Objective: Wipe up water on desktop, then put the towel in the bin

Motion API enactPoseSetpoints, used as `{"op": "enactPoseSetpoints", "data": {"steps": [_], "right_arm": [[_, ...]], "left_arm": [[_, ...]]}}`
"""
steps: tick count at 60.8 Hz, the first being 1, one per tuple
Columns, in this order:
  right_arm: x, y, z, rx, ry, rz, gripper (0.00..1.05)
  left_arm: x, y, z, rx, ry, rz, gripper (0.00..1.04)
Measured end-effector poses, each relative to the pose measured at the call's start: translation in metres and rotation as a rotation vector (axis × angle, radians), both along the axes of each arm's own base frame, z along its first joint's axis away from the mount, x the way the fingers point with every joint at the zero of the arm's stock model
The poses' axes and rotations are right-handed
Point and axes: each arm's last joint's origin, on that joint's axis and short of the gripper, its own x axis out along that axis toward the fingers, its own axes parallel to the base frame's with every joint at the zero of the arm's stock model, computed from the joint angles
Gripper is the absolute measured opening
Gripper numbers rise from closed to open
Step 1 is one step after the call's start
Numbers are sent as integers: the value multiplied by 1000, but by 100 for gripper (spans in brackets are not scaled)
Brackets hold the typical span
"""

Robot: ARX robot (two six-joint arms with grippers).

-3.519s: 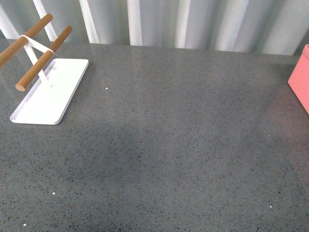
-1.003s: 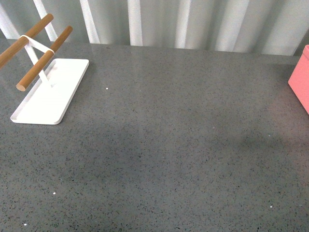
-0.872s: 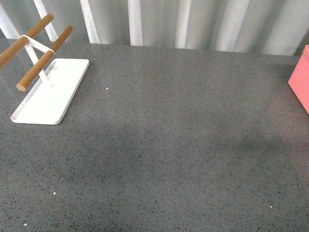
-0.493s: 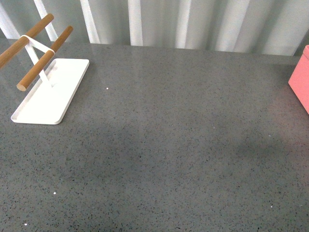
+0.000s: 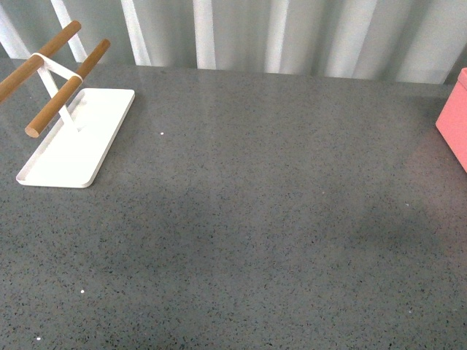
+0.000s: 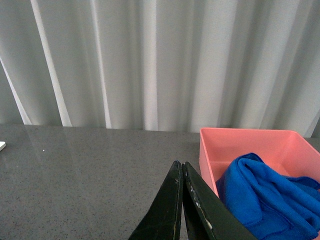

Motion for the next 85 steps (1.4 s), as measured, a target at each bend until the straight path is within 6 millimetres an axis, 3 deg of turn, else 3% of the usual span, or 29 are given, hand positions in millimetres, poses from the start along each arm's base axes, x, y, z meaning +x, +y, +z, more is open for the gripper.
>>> {"op": "enactPoseSetpoints", "data": {"steps": [9, 21, 51, 85], "right_arm": [[-11, 0, -3, 3, 10, -3, 3], [-12, 0, -3, 3, 6, -3, 6], [-12, 0, -3, 4, 6, -3, 99], [-12, 0, -3, 4, 6, -3, 98]], "left_arm": [[0, 0, 0, 0, 1, 0, 98], [0, 0, 0, 0, 1, 0, 98], [0, 0, 0, 0, 0, 0, 98], [0, 0, 0, 0, 0, 0, 98]]}}
